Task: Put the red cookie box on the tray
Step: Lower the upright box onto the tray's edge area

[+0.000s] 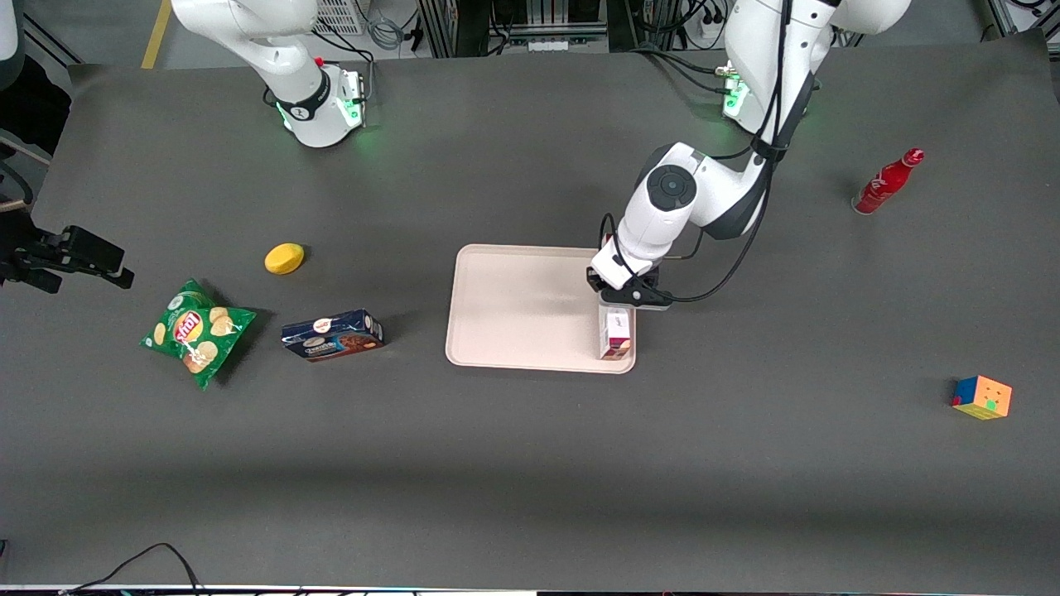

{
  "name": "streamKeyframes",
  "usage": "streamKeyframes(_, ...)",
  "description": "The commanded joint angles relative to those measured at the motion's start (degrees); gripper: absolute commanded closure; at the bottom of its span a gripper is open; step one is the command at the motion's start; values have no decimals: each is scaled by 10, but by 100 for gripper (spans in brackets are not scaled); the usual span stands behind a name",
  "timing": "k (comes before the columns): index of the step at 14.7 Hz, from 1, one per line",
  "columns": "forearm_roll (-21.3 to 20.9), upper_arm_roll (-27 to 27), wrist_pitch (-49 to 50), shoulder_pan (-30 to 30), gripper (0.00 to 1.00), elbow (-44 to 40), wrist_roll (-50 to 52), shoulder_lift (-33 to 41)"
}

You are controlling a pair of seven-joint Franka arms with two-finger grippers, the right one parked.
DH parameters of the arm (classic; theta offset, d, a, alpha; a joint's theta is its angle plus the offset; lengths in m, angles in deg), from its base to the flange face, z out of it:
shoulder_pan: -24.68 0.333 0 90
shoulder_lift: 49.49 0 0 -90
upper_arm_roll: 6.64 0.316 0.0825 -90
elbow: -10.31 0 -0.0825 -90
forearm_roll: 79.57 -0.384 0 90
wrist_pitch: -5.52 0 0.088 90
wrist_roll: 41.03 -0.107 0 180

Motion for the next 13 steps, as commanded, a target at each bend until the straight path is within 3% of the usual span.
streamKeyframes(1, -8, 11, -9, -12, 29, 2, 17, 2)
streamKeyframes(3, -8, 15, -9, -12, 0, 0, 16, 2)
streamKeyframes(7, -8, 32, 42, -11, 0, -37, 12, 11)
streamKeyframes(13, 1, 107, 338, 24, 0, -193, -123, 67)
